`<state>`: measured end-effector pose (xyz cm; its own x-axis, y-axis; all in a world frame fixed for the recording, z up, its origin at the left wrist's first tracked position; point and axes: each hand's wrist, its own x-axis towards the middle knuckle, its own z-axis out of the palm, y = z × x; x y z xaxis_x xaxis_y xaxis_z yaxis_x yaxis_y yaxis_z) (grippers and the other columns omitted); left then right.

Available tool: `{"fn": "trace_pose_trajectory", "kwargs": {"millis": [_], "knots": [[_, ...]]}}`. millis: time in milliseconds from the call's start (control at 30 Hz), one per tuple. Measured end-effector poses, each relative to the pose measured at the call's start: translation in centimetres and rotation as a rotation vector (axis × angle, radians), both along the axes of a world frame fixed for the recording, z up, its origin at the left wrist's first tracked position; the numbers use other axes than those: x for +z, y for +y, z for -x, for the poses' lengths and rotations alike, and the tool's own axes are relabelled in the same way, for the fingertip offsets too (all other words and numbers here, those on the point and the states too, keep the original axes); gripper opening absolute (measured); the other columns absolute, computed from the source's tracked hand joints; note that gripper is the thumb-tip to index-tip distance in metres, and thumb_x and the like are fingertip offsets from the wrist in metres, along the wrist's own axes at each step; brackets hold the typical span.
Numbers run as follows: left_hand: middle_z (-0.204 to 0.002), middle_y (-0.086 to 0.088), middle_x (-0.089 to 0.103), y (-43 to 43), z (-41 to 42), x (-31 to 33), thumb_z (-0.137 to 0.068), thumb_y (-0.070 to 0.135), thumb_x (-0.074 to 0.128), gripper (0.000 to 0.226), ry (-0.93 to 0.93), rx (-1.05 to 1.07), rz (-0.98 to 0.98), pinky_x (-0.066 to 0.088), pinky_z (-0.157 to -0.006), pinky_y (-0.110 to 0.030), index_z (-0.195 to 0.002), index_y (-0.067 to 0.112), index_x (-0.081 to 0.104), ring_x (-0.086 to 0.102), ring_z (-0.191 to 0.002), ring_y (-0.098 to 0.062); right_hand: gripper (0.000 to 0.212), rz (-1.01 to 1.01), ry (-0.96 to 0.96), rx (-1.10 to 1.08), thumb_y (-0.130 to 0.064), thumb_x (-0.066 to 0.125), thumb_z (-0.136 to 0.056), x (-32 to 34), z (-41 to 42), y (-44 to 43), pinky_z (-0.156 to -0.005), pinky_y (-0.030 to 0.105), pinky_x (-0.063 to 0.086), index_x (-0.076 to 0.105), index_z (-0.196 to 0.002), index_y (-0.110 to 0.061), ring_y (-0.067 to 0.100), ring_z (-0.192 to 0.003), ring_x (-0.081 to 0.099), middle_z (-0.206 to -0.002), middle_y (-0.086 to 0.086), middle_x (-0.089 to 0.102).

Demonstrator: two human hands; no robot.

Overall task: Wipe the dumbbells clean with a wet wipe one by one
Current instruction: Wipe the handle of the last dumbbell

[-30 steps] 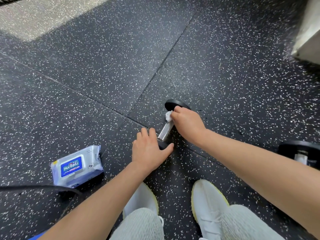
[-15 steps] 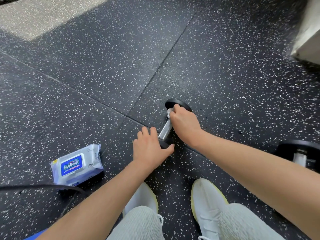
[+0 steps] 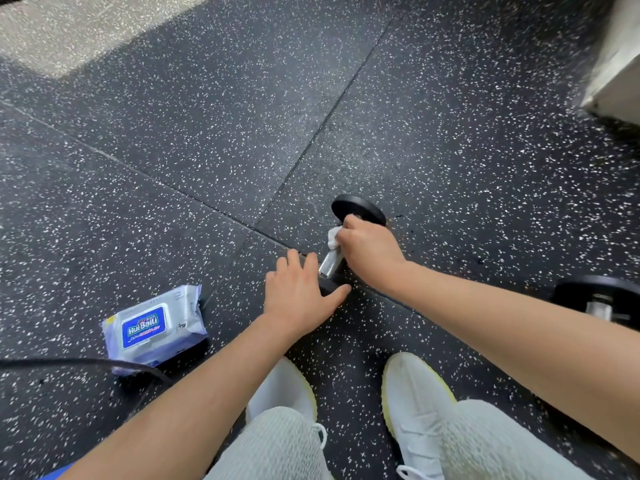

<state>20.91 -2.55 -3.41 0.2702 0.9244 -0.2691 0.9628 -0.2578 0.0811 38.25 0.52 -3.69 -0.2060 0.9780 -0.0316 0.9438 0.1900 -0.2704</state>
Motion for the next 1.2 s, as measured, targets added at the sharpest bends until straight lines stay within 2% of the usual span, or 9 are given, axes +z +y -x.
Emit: {"fn": "trace_pose_trajectory", "kwargs": {"millis": [133, 267, 400, 633, 767, 900, 967, 1100, 1200], "knots": [[-0.125, -0.006, 0.048, -0.1, 0.0, 0.1, -0.088, 0.075, 0.042, 0.073, -0.098, 0.048, 0.016, 0.046, -0.094, -0.048, -0.138, 0.022, 0.046, 0.049, -0.117, -0.031, 0.006, 0.026, 0.083, 0.155, -0.013, 0.069, -0.087, -0.5, 0.2, -1.4, -0.054, 0.03, 0.034, 0.074, -0.085, -0.015, 0.027, -0.067, 0.062, -0.087, 0.0, 0.06], [-0.14, -0.009, 0.041, 0.0, -0.2, 0.2, -0.088, 0.077, 0.046, 0.092, -0.134, 0.131, 0.087, 0.043, -0.102, -0.049, -0.156, 0.016, 0.032, 0.041, -0.13, -0.032, 0.018, -0.032, 0.159, 0.005, -0.017, 0.06, -0.093, -0.2, -0.7, 0.4, -0.054, 0.031, 0.034, 0.076, -0.084, -0.019, 0.025, -0.068, 0.06, -0.086, -0.003, 0.06], [-0.143, -0.008, 0.038, 0.4, -0.2, 0.3, -0.078, 0.085, 0.056, 0.107, -0.161, 0.192, 0.158, 0.043, -0.105, -0.05, -0.155, 0.014, 0.031, 0.037, -0.134, -0.032, 0.018, -0.02, 0.196, -0.109, -0.019, 0.06, -0.093, -0.4, -0.5, 0.2, -0.054, 0.031, 0.035, 0.076, -0.085, -0.019, 0.024, -0.066, 0.056, -0.086, -0.003, 0.059], [-0.138, -0.01, 0.042, 0.2, -0.6, 0.2, -0.073, 0.076, 0.067, 0.104, -0.229, 0.222, 0.256, 0.046, -0.103, -0.051, -0.149, 0.015, 0.032, 0.042, -0.133, -0.034, 0.006, 0.115, 0.273, 0.226, -0.018, 0.071, -0.087, -0.1, -0.4, -1.7, -0.061, 0.032, 0.042, 0.076, -0.086, -0.019, 0.021, -0.075, 0.061, -0.087, -0.005, 0.06], [-0.14, -0.011, 0.044, 0.3, -0.4, 0.5, -0.076, 0.081, 0.065, 0.105, -0.248, 0.222, 0.348, 0.049, -0.1, -0.051, -0.149, 0.016, 0.03, 0.05, -0.131, -0.035, 0.011, 0.036, 0.223, 0.086, -0.021, 0.066, -0.09, -0.1, -1.1, -0.3, -0.059, 0.033, 0.043, 0.077, -0.089, -0.019, 0.021, -0.076, 0.062, -0.09, -0.005, 0.061], [-0.145, -0.01, 0.043, 0.3, -0.3, 1.0, -0.077, 0.078, 0.063, 0.103, -0.22, 0.171, 0.344, 0.048, -0.101, -0.049, -0.153, 0.018, 0.027, 0.049, -0.133, -0.032, 0.014, 0.002, 0.194, -0.085, -0.024, 0.062, -0.093, 0.0, -1.7, 0.0, -0.062, 0.038, 0.052, 0.076, -0.091, -0.021, 0.026, -0.075, 0.063, -0.093, -0.002, 0.062], [-0.143, -0.01, 0.044, 0.0, -0.4, 1.1, -0.077, 0.075, 0.063, 0.101, -0.22, 0.148, 0.329, 0.047, -0.102, -0.048, -0.152, 0.018, 0.029, 0.048, -0.134, -0.032, 0.011, 0.026, 0.247, -0.039, -0.022, 0.065, -0.091, 0.0, -1.1, -1.3, -0.063, 0.036, 0.052, 0.076, -0.09, -0.02, 0.024, -0.075, 0.063, -0.091, -0.004, 0.063], [-0.138, -0.01, 0.045, -0.5, -0.9, 1.2, -0.079, 0.067, 0.063, 0.091, -0.226, 0.119, 0.303, 0.047, -0.098, -0.046, -0.149, 0.017, 0.032, 0.048, -0.13, -0.033, 0.007, 0.158, 0.326, 0.195, -0.018, 0.071, -0.089, 0.0, -0.3, -3.1, -0.065, 0.039, 0.051, 0.077, -0.091, -0.018, 0.023, -0.076, 0.062, -0.086, -0.003, 0.062], [-0.14, -0.01, 0.043, -0.5, -0.8, 1.2, -0.081, 0.07, 0.061, 0.093, -0.207, 0.105, 0.29, 0.047, -0.099, -0.048, -0.151, 0.017, 0.03, 0.047, -0.132, -0.033, 0.006, 0.14, 0.32, 0.168, -0.019, 0.073, -0.088, 0.1, -1.0, -2.0, -0.066, 0.035, 0.049, 0.078, -0.091, -0.018, 0.021, -0.079, 0.063, -0.087, -0.007, 0.061]]}}
